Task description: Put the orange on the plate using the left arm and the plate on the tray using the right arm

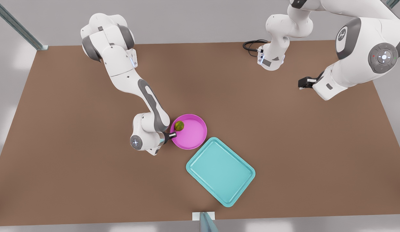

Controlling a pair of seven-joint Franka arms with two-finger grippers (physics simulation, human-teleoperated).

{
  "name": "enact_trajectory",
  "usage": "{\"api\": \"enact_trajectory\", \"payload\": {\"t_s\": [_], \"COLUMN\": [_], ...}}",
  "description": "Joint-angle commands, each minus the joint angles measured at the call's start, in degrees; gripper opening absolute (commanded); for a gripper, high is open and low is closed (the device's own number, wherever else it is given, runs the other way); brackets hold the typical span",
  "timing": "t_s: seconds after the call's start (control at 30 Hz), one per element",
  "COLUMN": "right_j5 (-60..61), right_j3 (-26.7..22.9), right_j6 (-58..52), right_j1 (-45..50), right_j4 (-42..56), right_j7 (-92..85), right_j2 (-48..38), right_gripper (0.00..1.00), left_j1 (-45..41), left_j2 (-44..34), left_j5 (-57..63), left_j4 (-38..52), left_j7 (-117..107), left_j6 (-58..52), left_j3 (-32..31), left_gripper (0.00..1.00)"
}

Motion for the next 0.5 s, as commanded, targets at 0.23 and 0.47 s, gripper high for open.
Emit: {"api": "enact_trajectory", "payload": {"t_s": [0.23, 0.47], "right_j5": [0.2, 3.97], "right_j3": [0.18, 0.18], "right_j6": [-6.04, -6.66], "right_j1": [-0.24, -0.5], "right_j4": [1.15, 4.32], "right_j7": [-0.74, -0.74], "right_j2": [-0.73, -2.4], "right_gripper": [0.21, 0.21], "left_j1": [0.0, 0.09], "left_j2": [-0.07, -0.07], "left_j5": [-0.39, -0.39], "left_j4": [0.02, 0.02], "left_j7": [2.16, 2.52], "left_j6": [0.07, -0.1], "left_j3": [0.07, 0.25], "left_gripper": [1.0, 1.0]}}
